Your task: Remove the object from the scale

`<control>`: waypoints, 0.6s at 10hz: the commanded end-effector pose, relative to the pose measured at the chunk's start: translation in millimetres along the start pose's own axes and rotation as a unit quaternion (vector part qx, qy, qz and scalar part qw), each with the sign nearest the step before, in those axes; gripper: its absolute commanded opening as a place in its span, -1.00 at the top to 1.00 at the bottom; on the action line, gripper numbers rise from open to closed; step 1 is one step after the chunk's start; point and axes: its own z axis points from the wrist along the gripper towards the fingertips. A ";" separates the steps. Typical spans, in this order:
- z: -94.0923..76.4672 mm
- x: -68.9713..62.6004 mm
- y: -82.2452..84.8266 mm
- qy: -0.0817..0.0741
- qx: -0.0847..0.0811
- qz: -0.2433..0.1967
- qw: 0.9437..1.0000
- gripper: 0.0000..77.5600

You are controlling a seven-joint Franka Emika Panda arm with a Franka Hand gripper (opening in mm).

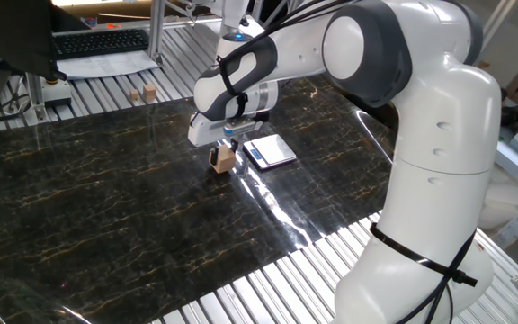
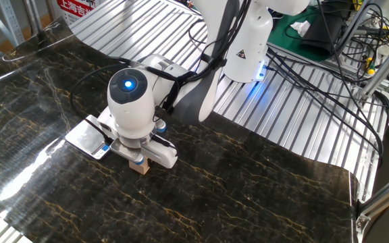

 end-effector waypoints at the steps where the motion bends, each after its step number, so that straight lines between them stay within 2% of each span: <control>1: -0.3 -1.5 -0.5 -0.003 0.001 0.003 1.000 0.97; 6: 1.8 -2.5 -0.1 -0.007 0.001 0.007 1.000 0.97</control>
